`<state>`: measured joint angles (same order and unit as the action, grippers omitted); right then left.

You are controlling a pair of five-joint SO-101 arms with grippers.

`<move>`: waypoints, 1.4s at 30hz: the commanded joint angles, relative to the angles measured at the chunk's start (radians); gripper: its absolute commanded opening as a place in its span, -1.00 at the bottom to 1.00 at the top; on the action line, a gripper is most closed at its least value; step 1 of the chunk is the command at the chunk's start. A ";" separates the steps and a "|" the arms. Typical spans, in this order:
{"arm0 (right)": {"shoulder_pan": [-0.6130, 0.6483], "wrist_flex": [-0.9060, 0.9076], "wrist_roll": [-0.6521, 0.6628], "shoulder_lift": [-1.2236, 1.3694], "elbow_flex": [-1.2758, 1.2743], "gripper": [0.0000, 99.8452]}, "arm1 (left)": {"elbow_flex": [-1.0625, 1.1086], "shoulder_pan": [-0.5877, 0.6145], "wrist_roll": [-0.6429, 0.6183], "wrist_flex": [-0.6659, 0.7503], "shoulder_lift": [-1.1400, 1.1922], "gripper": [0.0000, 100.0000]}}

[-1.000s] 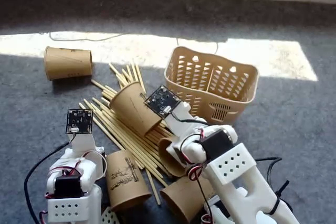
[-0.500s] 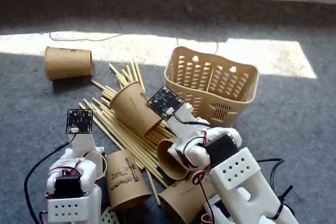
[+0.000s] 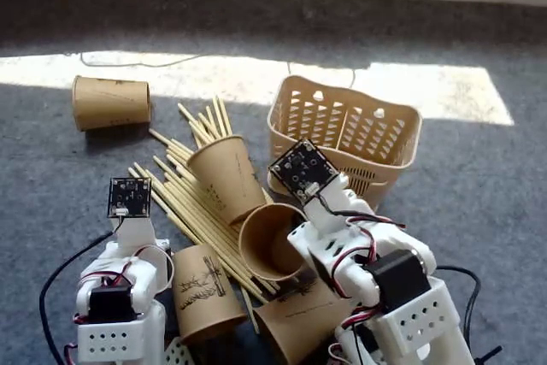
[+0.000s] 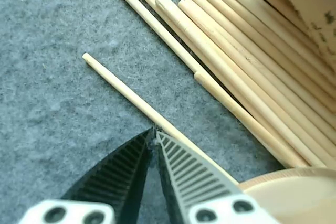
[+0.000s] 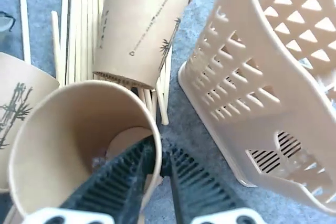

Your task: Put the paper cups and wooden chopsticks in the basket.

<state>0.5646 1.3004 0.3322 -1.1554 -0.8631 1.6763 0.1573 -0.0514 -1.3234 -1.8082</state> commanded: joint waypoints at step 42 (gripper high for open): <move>-0.024 0.070 -0.098 -0.021 0.503 -0.99 | 0.019 0.002 0.008 -0.003 -0.010 -0.99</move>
<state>0.5539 1.3617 0.2447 -1.1676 -0.4335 1.6763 0.1573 -0.0514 -1.3234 -1.8082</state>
